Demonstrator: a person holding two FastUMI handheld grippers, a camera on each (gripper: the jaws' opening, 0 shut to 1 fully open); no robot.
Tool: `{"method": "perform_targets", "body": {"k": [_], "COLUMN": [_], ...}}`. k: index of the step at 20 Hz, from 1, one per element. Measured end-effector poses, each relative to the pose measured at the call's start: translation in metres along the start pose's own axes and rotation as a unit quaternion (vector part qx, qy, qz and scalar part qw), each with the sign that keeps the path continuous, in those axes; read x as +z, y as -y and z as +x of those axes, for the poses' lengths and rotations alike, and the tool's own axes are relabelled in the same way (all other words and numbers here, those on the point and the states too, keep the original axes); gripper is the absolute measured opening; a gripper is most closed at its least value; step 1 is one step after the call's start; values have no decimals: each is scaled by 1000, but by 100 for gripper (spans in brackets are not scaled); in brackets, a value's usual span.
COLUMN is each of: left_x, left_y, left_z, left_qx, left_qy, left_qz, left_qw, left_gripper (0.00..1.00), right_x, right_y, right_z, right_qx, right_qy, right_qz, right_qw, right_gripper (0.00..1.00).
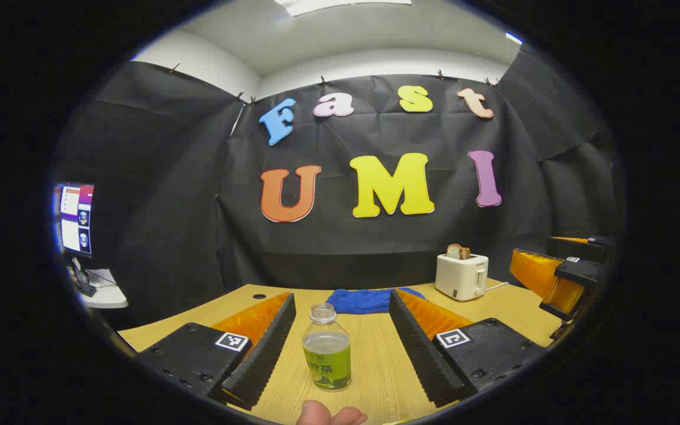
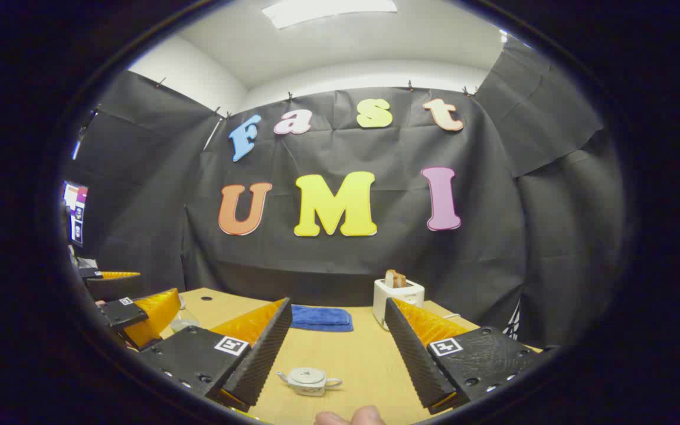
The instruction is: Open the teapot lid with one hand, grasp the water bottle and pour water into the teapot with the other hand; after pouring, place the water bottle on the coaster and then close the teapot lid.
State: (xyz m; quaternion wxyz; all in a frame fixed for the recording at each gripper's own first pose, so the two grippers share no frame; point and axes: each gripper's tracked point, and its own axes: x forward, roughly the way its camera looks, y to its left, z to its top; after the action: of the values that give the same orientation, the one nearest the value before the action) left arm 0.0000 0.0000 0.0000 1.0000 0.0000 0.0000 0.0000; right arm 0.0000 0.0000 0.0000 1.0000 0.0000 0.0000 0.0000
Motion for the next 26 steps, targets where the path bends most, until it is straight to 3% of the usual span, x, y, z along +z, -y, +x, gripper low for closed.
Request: {"method": "perform_targets", "body": {"k": [9,21,26], "left_x": [-4,-15,-16], "left_y": [4,-7,-8], "left_z": [-1,1,3], "left_qx": [-8,5,8], "left_qy": [-5,-28,-30], "left_qz": [6,-7,-5], "left_qw": [1000,1000,1000], "left_gripper": [99,99,99], "right_x": [-3,-24,-55], "right_y": [4,-10,-19], "right_z": [-5,3,13], "right_qx": [-8,12,30], "right_qy": [3,-23,-54], "right_qz": [2,4,0], "right_qw": [1000,1000,998], "right_gripper": [97,95,95]}}
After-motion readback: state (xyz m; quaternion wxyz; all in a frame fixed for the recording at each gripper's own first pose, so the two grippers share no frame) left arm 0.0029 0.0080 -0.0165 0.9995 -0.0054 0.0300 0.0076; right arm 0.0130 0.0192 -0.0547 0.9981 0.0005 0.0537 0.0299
